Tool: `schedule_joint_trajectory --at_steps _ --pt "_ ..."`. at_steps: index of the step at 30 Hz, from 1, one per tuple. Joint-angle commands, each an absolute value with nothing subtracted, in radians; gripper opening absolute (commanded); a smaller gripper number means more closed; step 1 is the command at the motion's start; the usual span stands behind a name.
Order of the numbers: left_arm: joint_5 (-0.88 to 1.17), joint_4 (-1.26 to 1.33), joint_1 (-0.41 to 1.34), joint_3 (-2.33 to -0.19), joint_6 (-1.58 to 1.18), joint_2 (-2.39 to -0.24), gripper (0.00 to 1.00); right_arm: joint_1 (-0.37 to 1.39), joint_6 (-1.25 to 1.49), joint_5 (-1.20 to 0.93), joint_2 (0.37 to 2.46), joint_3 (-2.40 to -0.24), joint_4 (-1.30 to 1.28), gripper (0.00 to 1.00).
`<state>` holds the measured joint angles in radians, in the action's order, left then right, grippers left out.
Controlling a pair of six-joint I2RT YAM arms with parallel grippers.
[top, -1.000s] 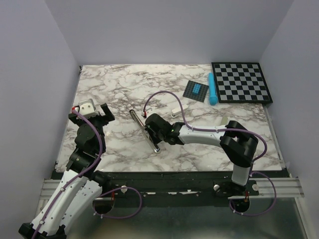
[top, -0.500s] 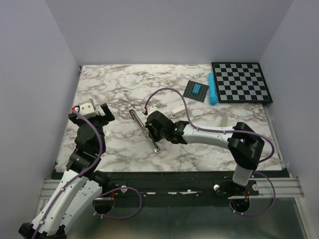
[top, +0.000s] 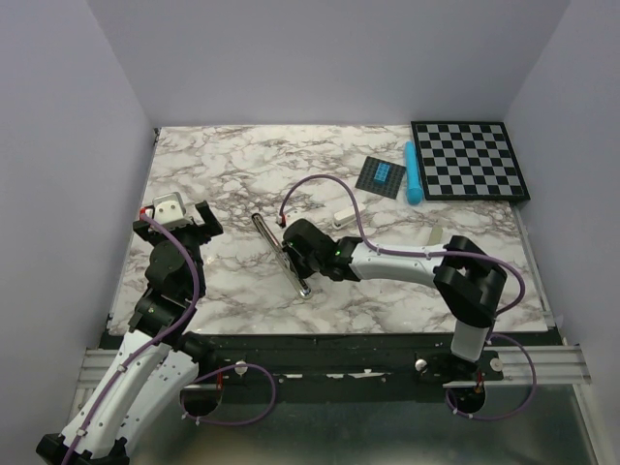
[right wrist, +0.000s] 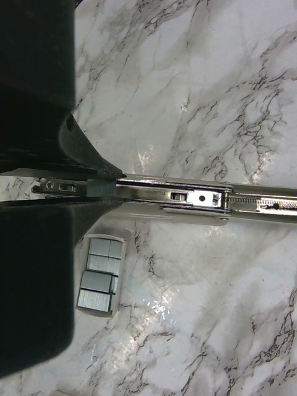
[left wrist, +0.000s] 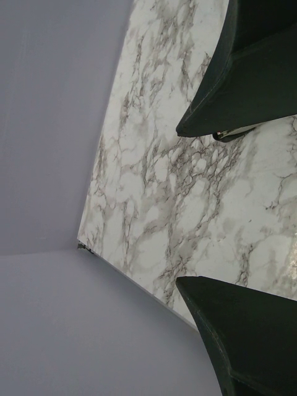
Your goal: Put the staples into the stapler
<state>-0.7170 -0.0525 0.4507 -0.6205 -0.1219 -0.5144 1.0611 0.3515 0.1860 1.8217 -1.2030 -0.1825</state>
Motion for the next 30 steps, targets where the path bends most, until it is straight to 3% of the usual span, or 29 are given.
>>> schedule_joint_trajectory --at_steps 1,30 --pt "-0.703 -0.046 0.442 -0.614 -0.130 -0.509 0.99 1.071 0.368 0.172 1.853 -1.206 -0.189 0.16" --pt "-0.695 -0.043 0.442 -0.615 -0.133 -0.517 0.99 1.071 0.368 0.163 1.821 -1.198 -0.186 0.16"
